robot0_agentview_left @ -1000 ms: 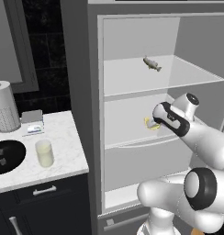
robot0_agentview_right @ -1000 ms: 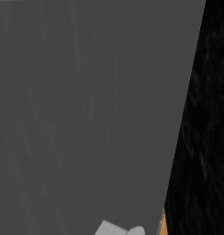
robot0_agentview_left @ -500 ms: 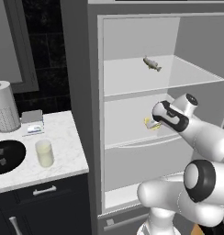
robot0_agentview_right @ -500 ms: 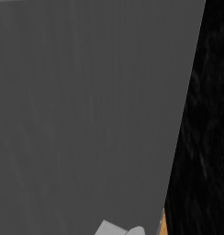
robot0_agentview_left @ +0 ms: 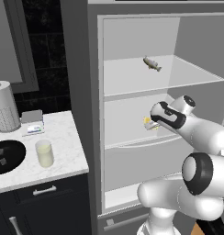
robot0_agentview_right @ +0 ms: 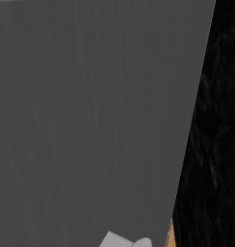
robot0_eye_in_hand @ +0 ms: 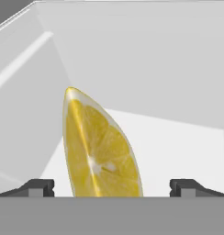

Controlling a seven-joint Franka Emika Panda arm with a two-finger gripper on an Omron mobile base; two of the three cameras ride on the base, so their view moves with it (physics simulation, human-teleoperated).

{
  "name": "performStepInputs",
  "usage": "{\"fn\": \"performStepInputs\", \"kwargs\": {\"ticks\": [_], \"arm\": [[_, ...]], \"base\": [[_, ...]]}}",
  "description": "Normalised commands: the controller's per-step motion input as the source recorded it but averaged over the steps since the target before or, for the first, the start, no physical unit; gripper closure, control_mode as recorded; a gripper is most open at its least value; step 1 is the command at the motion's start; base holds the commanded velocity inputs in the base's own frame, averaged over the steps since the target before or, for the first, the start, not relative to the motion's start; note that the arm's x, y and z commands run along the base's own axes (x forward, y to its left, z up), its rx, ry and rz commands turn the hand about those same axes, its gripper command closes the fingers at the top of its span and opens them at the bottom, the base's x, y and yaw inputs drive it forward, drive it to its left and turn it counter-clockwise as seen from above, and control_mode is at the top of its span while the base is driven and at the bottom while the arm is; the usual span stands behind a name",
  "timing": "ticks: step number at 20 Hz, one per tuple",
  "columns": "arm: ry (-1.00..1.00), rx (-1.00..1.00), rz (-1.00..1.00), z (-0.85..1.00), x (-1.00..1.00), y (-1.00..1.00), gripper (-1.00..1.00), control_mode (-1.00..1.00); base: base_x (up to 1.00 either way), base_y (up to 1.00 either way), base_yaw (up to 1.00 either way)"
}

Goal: Grab a lemon wedge from the fridge and one ice cube from the ice bowl, and put them in the glass of lemonade.

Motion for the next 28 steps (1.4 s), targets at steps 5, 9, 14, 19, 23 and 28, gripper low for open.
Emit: {"fn": "performStepInputs", "kwargs": {"ticks": [5,9,14,19,23,28], "arm": [[0.0,0.0,0.0,-0.13,0.11,0.03,-1.0,-1.0],[0.0,0.0,0.0,-0.14,0.1,0.03,-1.0,-1.0],[0.0,0.0,0.0,-0.24,0.01,0.14,1.0,-1.0],[-0.01,-0.05,0.0,-0.19,0.0,0.07,1.0,-1.0],[0.0,-0.04,0.0,-0.05,-0.01,0.0,1.0,-1.0],[-0.12,0.0,0.0,0.0,-0.41,0.02,1.0,-1.0]], "base": [[0.0,0.0,0.0],[0.0,0.0,0.0],[0.0,0.0,0.0],[0.0,0.0,0.0],[0.0,0.0,0.0],[0.0,0.0,0.0]]}}
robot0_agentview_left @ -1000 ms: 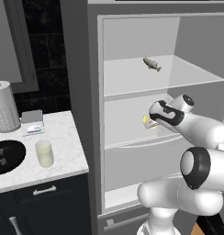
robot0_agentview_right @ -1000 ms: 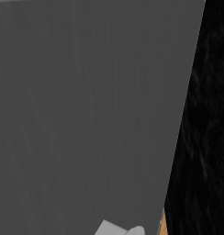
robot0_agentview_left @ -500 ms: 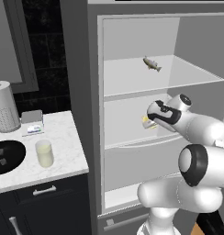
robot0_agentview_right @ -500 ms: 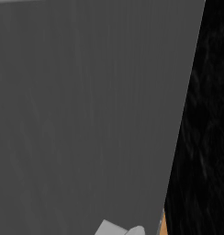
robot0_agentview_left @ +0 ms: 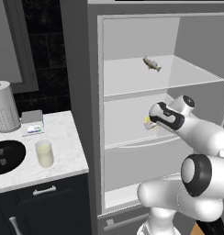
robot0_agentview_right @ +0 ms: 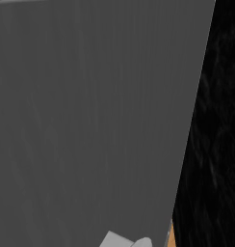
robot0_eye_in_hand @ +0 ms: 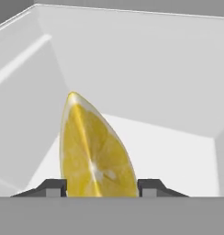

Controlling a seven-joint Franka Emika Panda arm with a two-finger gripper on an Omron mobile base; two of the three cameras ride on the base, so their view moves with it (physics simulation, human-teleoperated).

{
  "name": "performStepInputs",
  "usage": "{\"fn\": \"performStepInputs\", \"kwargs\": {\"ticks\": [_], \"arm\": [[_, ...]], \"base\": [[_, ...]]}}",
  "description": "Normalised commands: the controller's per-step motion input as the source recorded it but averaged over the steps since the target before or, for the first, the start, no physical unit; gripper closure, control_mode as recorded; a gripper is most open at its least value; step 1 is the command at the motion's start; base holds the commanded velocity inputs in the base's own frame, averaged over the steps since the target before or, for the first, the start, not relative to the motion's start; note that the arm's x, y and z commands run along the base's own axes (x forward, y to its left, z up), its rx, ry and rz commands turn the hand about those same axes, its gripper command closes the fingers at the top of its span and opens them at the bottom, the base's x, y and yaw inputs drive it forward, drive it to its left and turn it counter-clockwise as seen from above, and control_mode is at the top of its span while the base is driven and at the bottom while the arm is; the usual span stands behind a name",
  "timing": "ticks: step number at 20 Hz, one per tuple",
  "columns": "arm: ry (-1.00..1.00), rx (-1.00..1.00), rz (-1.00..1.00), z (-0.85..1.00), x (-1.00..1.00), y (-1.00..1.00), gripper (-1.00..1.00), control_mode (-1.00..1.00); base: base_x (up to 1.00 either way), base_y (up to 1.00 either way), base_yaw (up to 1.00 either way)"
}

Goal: Grab a lemon wedge from the fridge and one ice cube from the ice bowl, and put them in the glass of lemonade.

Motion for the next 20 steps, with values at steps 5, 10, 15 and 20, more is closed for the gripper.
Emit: {"fn": "performStepInputs", "kwargs": {"ticks": [5,10,15,20], "arm": [[-0.16,0.0,0.0,0.01,-0.81,0.09,1.0,-1.0],[0.0,-0.03,0.0,0.56,-0.82,0.3,1.0,-1.0],[0.12,-0.11,-0.02,0.78,-0.57,0.15,1.0,-1.0],[0.16,-0.13,-0.05,0.65,-0.37,0.03,1.0,-1.0]], "base": [[0.0,0.0,0.0],[0.0,0.0,0.0],[0.0,0.0,0.0],[0.0,0.0,0.0]]}}
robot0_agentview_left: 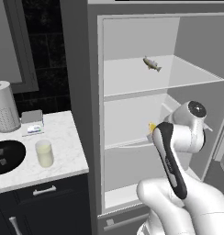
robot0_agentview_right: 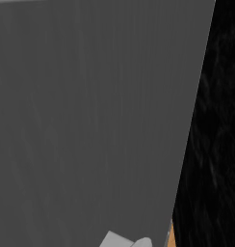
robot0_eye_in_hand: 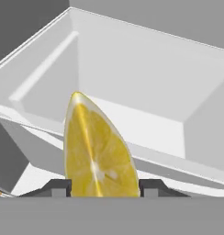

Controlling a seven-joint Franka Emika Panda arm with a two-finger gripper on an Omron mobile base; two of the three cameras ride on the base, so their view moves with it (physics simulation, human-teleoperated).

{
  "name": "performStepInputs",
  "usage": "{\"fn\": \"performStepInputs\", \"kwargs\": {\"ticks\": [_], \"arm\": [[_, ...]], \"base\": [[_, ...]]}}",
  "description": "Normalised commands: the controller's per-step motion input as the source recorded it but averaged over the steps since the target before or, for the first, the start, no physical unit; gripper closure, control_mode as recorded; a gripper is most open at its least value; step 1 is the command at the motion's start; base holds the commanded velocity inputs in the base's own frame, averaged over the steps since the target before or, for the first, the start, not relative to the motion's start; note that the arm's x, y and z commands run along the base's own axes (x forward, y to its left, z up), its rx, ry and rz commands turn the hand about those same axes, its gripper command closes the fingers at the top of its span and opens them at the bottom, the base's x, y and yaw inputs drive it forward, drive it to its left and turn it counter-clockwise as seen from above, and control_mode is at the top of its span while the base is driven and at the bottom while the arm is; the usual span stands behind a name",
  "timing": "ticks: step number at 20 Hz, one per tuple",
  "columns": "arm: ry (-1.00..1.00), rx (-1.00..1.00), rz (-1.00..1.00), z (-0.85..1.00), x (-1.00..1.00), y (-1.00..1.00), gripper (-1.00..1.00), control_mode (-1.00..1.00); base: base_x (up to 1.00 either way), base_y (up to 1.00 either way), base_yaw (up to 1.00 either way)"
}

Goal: Grab a lemon wedge from the fridge and one ice cube from the ice bowl, and put them in the glass of lemonade.

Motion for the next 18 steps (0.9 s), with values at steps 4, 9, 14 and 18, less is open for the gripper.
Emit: {"fn": "performStepInputs", "kwargs": {"ticks": [4,9,14,18], "arm": [[0.02,-0.07,-0.05,0.53,-0.11,0.01,1.0,-1.0],[-0.03,-0.01,-0.03,0.29,-0.17,0.01,1.0,-1.0],[-0.06,0.0,-0.01,0.31,-0.27,0.0,1.0,-1.0],[-0.06,0.0,-0.01,0.39,-0.24,0.09,1.0,-1.0]], "base": [[0.0,0.0,0.0],[0.0,0.0,0.0],[0.0,0.0,0.0],[0.0,0.0,0.0]]}}
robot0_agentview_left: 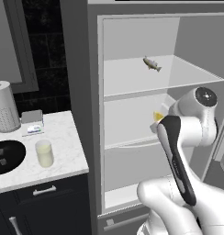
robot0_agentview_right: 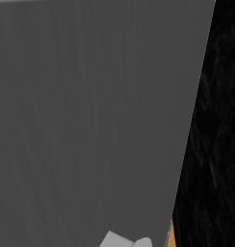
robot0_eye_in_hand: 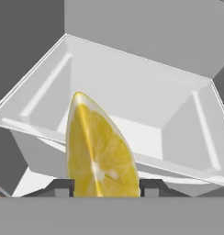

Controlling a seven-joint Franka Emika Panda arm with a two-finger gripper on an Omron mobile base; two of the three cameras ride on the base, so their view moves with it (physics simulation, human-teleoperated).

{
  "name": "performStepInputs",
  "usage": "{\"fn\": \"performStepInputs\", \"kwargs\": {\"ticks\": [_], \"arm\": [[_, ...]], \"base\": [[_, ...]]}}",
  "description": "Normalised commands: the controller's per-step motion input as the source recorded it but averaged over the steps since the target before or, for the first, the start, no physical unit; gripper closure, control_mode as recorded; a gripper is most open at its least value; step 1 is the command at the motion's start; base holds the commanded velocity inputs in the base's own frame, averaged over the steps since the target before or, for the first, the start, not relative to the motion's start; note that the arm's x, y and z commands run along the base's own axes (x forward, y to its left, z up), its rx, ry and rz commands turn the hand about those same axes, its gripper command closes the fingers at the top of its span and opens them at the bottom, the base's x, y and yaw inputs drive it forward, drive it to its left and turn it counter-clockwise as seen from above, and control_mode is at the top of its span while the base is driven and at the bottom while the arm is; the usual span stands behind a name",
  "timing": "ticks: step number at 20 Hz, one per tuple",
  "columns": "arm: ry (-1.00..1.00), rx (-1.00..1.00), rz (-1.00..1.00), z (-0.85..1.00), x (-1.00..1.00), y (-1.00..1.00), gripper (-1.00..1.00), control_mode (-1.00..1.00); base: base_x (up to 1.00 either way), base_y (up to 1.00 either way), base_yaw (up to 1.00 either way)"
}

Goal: Grab a lemon wedge from the fridge and one ice cube from the ice bowl, and put them in the glass of lemonade.

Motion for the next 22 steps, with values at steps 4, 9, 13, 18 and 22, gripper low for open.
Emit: {"fn": "performStepInputs", "kwargs": {"ticks": [4,9,13,18,22], "arm": [[-0.02,0.0,0.0,0.41,-0.2,0.12,1.0,-1.0],[-0.01,0.0,0.0,0.3,-0.09,0.17,1.0,-1.0],[0.0,0.0,0.0,0.2,-0.15,0.07,1.0,-1.0],[0.0,-0.01,0.0,0.03,-0.16,0.0,1.0,-1.0],[0.0,-0.05,0.0,0.0,0.0,0.0,1.0,-1.0]], "base": [[0.0,0.0,0.0],[0.0,0.0,0.0],[0.0,0.0,0.0],[0.0,0.0,0.0],[0.0,0.0,0.0]]}}
